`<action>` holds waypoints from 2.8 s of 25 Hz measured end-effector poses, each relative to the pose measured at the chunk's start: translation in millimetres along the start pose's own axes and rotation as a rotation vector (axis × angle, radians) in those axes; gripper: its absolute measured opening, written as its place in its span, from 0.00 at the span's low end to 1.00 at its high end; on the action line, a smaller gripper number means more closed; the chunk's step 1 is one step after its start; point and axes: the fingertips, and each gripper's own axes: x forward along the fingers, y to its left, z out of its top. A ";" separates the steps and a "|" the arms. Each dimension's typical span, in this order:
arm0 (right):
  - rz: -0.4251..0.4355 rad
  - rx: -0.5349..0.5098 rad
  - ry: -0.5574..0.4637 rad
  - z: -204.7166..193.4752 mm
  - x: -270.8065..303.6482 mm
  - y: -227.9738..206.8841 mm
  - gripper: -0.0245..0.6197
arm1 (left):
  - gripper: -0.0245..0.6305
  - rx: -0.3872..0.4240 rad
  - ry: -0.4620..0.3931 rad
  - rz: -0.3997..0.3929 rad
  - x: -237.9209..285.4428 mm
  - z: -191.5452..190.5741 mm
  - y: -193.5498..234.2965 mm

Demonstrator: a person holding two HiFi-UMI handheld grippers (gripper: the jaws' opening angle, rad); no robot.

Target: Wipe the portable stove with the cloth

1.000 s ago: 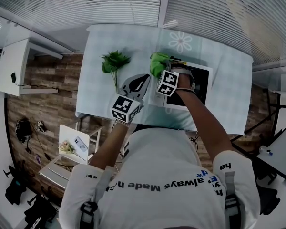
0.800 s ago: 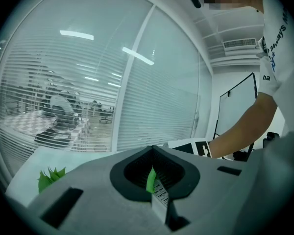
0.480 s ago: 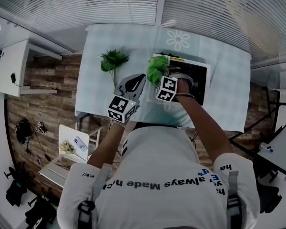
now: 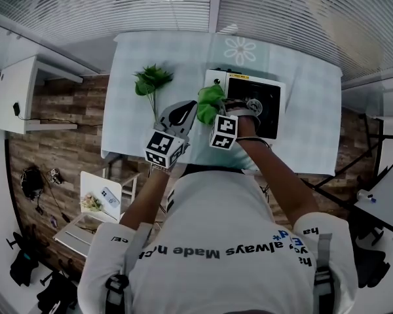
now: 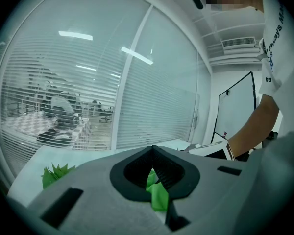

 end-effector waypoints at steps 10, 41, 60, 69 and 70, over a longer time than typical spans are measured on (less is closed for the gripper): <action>-0.002 -0.060 -0.008 18.9 -18.1 36.9 0.07 | 0.06 0.006 0.008 -0.008 -3.9 -6.1 -11.0; 0.029 0.108 -0.061 -44.4 -77.5 107.6 0.07 | 0.06 0.014 0.012 -0.079 21.2 -7.6 -45.0; 0.043 0.340 0.068 -167.3 -100.6 80.7 0.07 | 0.06 0.016 0.016 -0.094 31.2 -5.2 -55.3; 0.025 0.399 0.027 -169.6 -120.7 73.3 0.07 | 0.06 0.021 0.015 -0.102 37.6 -1.5 -58.9; 0.004 0.420 0.010 -170.4 -127.5 66.7 0.07 | 0.06 0.022 0.015 -0.102 37.9 -0.9 -59.0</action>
